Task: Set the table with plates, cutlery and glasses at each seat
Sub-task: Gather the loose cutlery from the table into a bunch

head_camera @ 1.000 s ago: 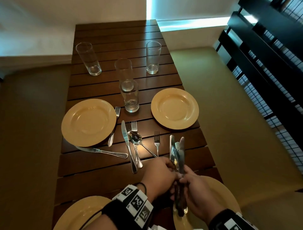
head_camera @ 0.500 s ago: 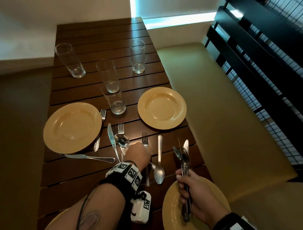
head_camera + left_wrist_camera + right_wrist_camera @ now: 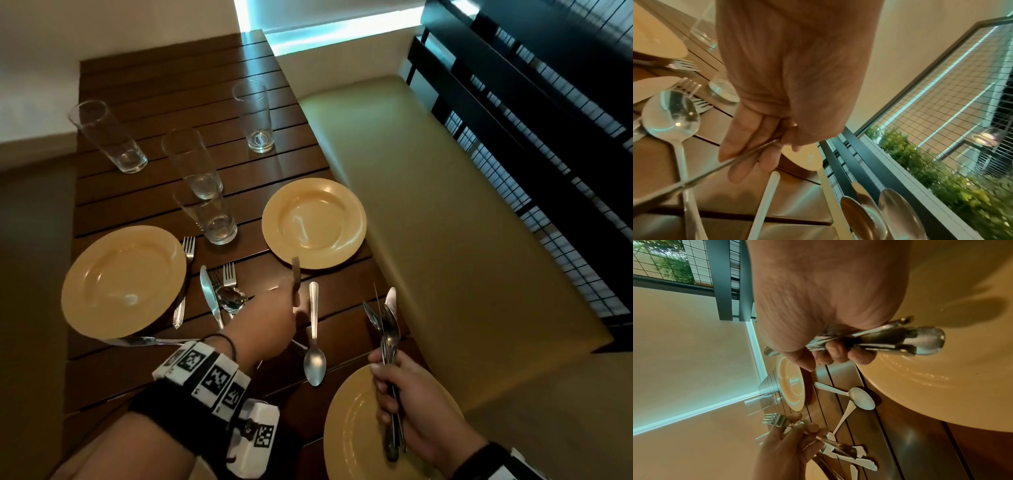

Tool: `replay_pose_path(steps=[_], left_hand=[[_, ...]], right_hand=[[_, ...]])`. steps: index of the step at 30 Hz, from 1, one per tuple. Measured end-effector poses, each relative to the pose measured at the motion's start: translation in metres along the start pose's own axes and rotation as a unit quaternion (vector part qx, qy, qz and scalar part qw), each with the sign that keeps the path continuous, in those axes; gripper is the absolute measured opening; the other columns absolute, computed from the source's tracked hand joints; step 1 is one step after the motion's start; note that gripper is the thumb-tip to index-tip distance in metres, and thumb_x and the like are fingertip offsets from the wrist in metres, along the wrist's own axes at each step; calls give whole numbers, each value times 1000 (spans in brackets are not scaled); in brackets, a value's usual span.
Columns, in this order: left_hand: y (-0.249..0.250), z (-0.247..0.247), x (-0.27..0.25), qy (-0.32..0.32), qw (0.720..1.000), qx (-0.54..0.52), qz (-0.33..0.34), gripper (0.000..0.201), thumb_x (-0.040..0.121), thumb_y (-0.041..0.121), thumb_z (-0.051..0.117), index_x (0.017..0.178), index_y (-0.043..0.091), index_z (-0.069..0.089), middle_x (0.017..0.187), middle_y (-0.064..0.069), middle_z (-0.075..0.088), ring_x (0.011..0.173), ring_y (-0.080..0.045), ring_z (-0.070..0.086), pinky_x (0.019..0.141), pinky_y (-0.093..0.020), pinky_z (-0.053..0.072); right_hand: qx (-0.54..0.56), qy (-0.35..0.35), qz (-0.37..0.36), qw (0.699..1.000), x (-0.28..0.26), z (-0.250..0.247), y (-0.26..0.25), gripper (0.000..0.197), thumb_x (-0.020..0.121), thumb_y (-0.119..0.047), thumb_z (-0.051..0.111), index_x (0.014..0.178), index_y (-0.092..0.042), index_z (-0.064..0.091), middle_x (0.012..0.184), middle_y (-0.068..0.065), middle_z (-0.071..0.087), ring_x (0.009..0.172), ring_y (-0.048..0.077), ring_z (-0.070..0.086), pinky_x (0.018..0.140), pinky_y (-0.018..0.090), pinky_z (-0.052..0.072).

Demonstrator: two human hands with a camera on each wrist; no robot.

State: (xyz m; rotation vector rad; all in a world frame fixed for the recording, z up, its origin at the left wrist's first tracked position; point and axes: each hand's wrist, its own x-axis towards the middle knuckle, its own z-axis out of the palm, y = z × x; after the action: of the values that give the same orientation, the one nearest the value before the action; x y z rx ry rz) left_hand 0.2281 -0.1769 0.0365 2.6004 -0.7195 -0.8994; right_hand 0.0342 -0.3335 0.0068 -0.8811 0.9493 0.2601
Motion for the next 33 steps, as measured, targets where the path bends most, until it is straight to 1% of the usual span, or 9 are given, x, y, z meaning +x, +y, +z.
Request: replay_pose_path(steps=[2, 4, 10, 15, 20, 25, 28, 30, 33], left_hand=[[2, -1, 7, -22, 998, 55, 37, 33, 95, 5, 50, 124, 19, 52, 100, -2, 63, 87, -21, 63, 72, -31, 52], [2, 7, 17, -33, 990, 115, 76, 34, 95, 9, 53, 127, 22, 55, 114, -5, 59, 99, -24, 62, 79, -32, 51], [-7, 38, 37, -90, 964, 191, 161, 44, 89, 24, 71, 132, 33, 62, 126, -6, 45, 113, -29, 54, 94, -36, 50], [-9, 42, 38, -109, 956, 208, 173, 36, 97, 21, 62, 132, 28, 64, 126, -6, 42, 110, -28, 56, 80, -26, 35], [-17, 36, 35, -123, 950, 238, 158, 28, 99, 15, 54, 128, 12, 58, 126, -7, 49, 109, -26, 57, 76, -29, 37], [-31, 20, 19, -64, 980, 148, 116, 30, 95, 9, 56, 122, 20, 61, 118, -1, 58, 109, -22, 57, 83, -31, 46], [-33, 9, -4, 8, 997, 34, 74, 22, 98, 18, 58, 115, 25, 69, 107, 5, 62, 102, -14, 55, 88, -28, 46], [-31, 5, -21, 45, 997, -60, 36, 14, 98, 25, 61, 106, 26, 73, 98, 8, 66, 93, -9, 58, 83, -26, 47], [-25, 5, -43, 65, 975, -212, -23, 10, 95, 27, 67, 90, 24, 75, 79, 10, 67, 75, -3, 61, 62, -20, 45]], right_hand=[[6, 1, 0, 1000, -1, -2, -1, 18, 96, -8, 53, 113, -5, 59, 64, 5, 48, 46, 14, 35, 47, 30, 33], [11, 4, -2, 1000, -1, -4, -1, 18, 95, -7, 53, 113, -5, 58, 64, 5, 48, 46, 14, 35, 48, 30, 33], [19, 14, -8, 1000, -4, -7, -1, 17, 95, -7, 53, 111, -5, 60, 63, 4, 49, 45, 13, 35, 47, 29, 34], [20, 20, -12, 1000, -5, -5, 1, 15, 95, -8, 54, 108, -5, 59, 60, 4, 44, 44, 14, 33, 46, 28, 33], [21, 28, -13, 999, -6, 3, 2, 18, 99, -20, 53, 107, -5, 58, 58, 4, 39, 45, 14, 31, 46, 29, 33], [13, 29, -20, 999, -6, 16, 0, 25, 103, -23, 46, 110, -3, 58, 62, 7, 49, 47, 16, 39, 48, 33, 39], [5, 13, -18, 1000, -5, 28, -1, 22, 103, -23, 46, 107, -5, 57, 70, 11, 57, 51, 19, 47, 50, 35, 44], [9, 4, -14, 1000, -4, 38, 0, 18, 102, -21, 47, 107, -7, 55, 77, 14, 63, 54, 21, 52, 50, 34, 45], [9, -13, -11, 1000, 1, 53, 4, 17, 102, -20, 48, 112, -8, 54, 94, 18, 73, 66, 26, 65, 47, 33, 48]])
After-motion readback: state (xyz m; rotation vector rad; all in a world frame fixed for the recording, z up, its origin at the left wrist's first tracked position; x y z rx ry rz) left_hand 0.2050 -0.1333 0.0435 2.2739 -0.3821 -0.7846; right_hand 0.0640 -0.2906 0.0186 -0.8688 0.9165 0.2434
